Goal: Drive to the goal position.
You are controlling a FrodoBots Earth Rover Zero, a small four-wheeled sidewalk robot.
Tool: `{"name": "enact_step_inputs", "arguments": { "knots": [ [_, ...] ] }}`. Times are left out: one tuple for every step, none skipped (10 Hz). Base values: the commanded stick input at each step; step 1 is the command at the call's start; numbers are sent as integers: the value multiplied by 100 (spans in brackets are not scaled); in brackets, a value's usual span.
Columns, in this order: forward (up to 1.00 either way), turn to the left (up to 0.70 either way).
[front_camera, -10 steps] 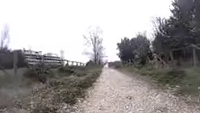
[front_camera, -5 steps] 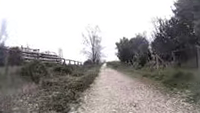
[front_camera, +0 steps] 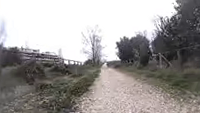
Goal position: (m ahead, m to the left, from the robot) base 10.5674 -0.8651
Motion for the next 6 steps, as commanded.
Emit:
{"name": "enact_step_inputs", "arguments": {
  "knots": [
    [50,0],
    [50,0],
    [50,-3],
    [50,-35],
    [50,-34],
    [50,-10]
  ]
}}
